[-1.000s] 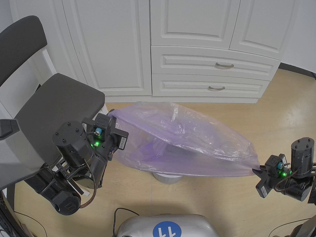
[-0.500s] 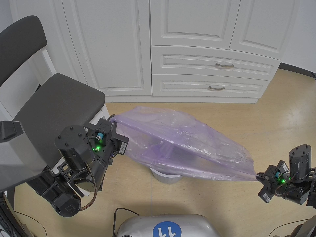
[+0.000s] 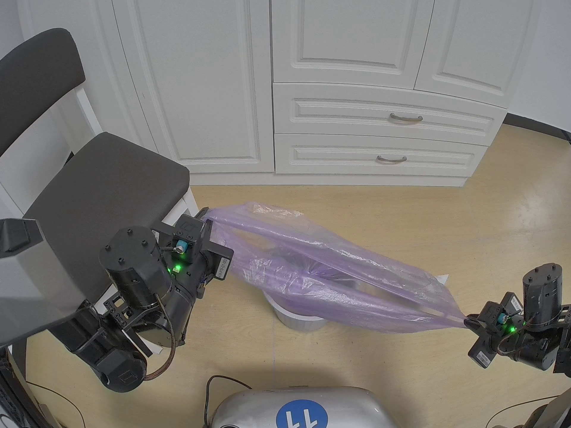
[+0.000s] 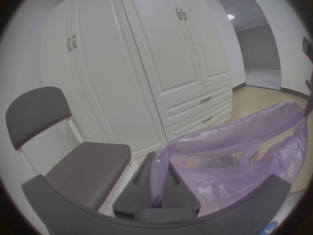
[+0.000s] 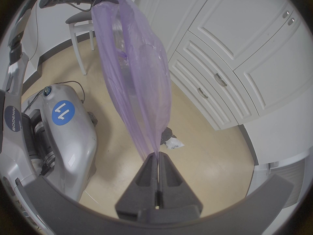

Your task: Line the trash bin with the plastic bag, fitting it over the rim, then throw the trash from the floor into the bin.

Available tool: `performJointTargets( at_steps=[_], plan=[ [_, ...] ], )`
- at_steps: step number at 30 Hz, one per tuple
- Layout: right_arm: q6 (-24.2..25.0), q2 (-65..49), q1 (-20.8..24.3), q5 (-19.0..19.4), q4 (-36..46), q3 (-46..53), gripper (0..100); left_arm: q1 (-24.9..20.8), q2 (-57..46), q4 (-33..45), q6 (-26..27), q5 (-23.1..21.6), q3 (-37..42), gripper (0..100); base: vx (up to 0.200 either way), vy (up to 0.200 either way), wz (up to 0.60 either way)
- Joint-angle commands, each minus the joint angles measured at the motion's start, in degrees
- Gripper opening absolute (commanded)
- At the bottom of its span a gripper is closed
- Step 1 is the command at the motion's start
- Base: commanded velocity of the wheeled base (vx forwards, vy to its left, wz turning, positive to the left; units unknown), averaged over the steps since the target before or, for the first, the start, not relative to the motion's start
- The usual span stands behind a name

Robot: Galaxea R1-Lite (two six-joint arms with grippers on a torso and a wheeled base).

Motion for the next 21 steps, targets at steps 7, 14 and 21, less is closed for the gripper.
performJointTargets(
  at_steps=[7,14,21],
  plan=[
    [0.2,0.1,-0.4,-0.1,-0.9,-0.6,0,-0.3,0.7,-0.1,0.0,-0.1,-0.5,0,0.000,0.000,0.00],
    [0.6,0.3,-0.4,0.2,-1.1,-1.2,0,-2.0,1.6,-0.1,-0.1,-0.1,-0.7,0,0.000,0.000,0.00],
    [1.0,3.0,-0.3,0.1,-5.4,-1.5,0,-6.1,4.0,-0.1,-0.4,0.0,-0.7,0,0.000,0.000,0.00]
  ],
)
